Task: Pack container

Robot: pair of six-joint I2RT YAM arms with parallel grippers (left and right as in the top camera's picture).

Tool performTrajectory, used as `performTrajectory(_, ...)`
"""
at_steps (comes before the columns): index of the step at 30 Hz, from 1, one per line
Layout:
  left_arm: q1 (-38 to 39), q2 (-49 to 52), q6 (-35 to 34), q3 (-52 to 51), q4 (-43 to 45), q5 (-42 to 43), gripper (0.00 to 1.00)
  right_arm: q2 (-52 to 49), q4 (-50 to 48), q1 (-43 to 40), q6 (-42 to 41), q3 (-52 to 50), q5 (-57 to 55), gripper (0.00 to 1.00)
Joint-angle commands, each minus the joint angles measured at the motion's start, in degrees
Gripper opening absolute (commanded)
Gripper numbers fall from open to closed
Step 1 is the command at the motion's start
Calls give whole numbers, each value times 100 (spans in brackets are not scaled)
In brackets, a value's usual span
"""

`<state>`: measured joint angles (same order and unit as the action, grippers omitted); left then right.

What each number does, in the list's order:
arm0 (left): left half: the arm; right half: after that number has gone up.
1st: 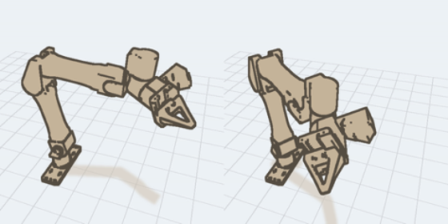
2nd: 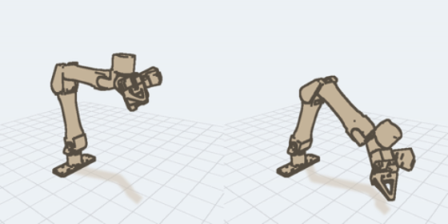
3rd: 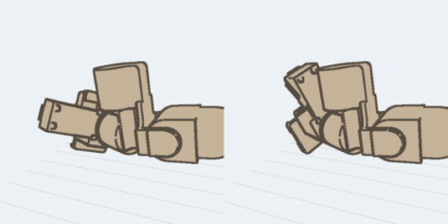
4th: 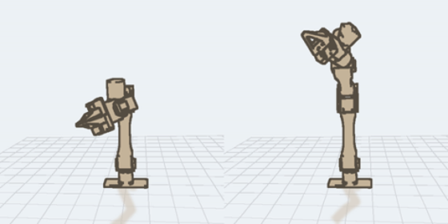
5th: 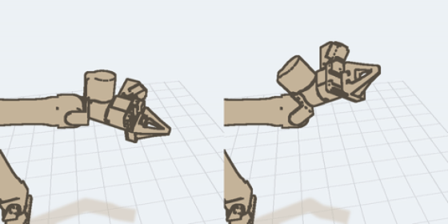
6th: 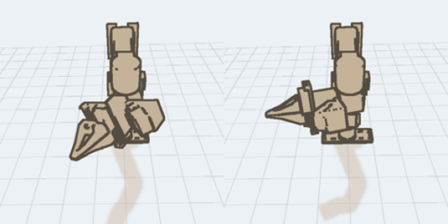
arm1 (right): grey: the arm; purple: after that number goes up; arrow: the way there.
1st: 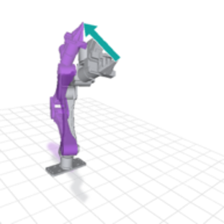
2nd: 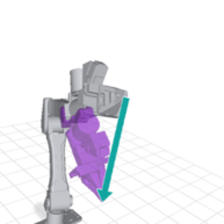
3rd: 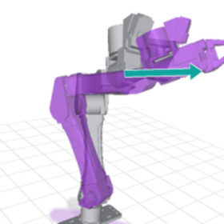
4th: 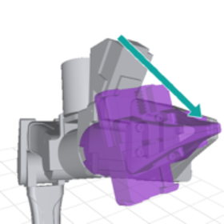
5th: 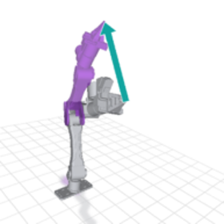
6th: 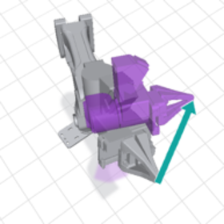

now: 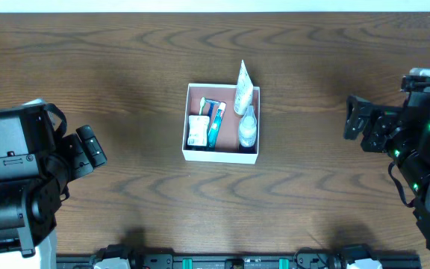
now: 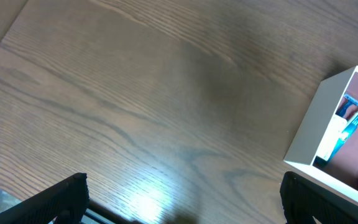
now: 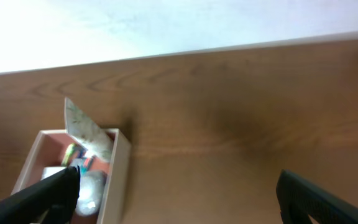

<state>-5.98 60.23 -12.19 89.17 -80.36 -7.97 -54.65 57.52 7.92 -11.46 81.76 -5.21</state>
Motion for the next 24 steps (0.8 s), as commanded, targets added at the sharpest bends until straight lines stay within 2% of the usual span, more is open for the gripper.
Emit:
performTrajectory(1, -33, 0, 4, 63, 0, -87, 98, 385, -367, -236, 1397, -577, 127, 99)
performTrajectory(3, -33, 0, 4, 63, 0, -87, 98, 721, -769, -389, 1766, -1156, 254, 99)
performTrajectory(12, -33, 0, 4, 63, 0, -87, 98, 2765, -2922, -841, 1773, -4706, 424, 99)
performTrajectory(17, -33, 0, 4, 63, 0, -87, 98, 3735, -3427, -841, 1773, -6057, 616, 99)
performTrajectory(24, -33, 0, 4, 63, 0, -87, 98, 4839, -3595, -841, 1705, -7193, 935, 99)
